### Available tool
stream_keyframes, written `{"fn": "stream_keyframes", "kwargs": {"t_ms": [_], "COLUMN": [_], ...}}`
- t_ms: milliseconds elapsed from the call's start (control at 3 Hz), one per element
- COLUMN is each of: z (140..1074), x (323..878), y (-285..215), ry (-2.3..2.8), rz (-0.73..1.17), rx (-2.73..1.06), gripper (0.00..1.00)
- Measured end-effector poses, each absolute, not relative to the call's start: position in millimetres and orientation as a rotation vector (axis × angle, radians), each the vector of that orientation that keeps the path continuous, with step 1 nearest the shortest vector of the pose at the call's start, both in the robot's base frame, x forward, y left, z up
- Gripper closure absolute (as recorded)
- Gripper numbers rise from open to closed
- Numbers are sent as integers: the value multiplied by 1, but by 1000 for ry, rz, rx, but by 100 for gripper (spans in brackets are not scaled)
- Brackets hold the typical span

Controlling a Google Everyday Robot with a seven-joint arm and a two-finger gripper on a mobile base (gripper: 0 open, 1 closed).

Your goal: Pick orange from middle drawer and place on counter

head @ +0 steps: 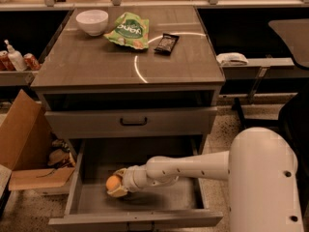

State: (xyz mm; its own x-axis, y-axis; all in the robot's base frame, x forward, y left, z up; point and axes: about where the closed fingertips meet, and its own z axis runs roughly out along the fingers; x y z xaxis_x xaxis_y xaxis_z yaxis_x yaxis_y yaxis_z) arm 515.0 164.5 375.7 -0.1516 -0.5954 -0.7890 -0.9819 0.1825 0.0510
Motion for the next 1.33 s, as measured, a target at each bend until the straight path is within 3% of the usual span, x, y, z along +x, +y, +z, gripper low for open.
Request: {"fn": "stream_keyframes", "kwargs": {"t_ms": [333, 667, 1333], "z": [406, 457, 537], "x": [508, 499, 473], "y": [155, 137, 93], "ry": [1727, 1569, 1343], "rz": [803, 835, 843], "rx": [-1487, -1489, -1520], "gripper": [89, 100, 100]}}
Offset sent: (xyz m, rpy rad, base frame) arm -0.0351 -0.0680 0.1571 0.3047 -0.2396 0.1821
